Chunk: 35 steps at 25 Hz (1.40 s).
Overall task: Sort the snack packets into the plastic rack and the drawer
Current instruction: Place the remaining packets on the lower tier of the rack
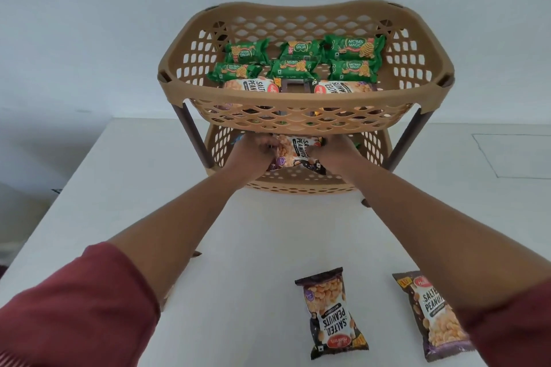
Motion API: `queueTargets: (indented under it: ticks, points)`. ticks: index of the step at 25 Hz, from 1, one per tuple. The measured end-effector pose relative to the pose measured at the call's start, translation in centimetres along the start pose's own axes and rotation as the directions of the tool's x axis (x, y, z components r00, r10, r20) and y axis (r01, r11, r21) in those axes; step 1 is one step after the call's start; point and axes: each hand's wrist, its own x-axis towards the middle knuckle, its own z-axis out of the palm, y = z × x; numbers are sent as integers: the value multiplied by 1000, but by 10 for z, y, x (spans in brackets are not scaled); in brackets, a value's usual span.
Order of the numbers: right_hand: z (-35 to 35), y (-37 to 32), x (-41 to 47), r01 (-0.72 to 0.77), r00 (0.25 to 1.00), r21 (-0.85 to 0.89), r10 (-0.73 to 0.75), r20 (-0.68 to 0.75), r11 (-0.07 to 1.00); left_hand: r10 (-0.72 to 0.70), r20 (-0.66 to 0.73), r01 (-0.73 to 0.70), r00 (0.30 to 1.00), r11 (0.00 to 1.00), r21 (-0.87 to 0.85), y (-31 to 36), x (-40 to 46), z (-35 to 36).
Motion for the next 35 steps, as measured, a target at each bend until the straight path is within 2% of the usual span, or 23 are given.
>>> queueTargets:
  ticks: [2,5,8,10,12,13,17,21,23,25,27,29,30,32,33,35]
  points:
    - [8,8,12,-28,993,-51,33,115,998,-60,86,49,994,990,132,-6,11,6]
    - [17,18,26,35,972,-204,14,233,978,-80,174,20,982,947,319,-10,27,17]
    - [22,17,33,84,966,-308,-1,259,948,-122,266,43,956,957,287,-7,33,17]
    - [24,17,36,97,964,-316,-11,265,944,-128,336,-50,933,878,475,-8,34,16]
    - [27,15,36,106,962,-313,-17,274,944,-155,280,7,947,885,466,-11,37,16]
    - [30,13,37,116,958,-307,-25,286,945,-130,253,-34,959,831,556,-13,41,16]
    - [49,1,39,166,937,-250,-73,342,954,-181,93,68,979,720,690,-21,39,8]
    - [59,-7,37,178,925,-227,-84,371,957,-169,37,93,985,697,711,-30,35,-9]
    - [55,-9,32,191,935,-254,-96,342,948,-116,37,57,993,714,698,-29,28,-11]
    - [45,-8,19,243,949,-258,-174,263,935,44,-29,-17,999,793,609,-22,12,-10]
    - [28,-4,-5,347,936,-223,-322,141,911,257,-124,-161,958,846,508,-12,-12,-5]
    - [10,7,-38,472,880,-185,-474,37,862,374,-194,-282,907,881,381,-1,-46,7]
    - [2,15,-55,509,857,-180,-516,10,842,386,-170,-323,907,895,308,3,-67,18]
    - [-12,40,-90,502,859,-176,-512,-14,847,289,45,-292,956,936,195,10,-111,47]
    - [-16,55,-105,454,887,-173,-462,-9,874,203,190,-238,961,953,189,11,-132,64]
    - [-24,86,-133,295,956,-189,-289,56,937,26,423,-143,906,958,248,10,-167,93]
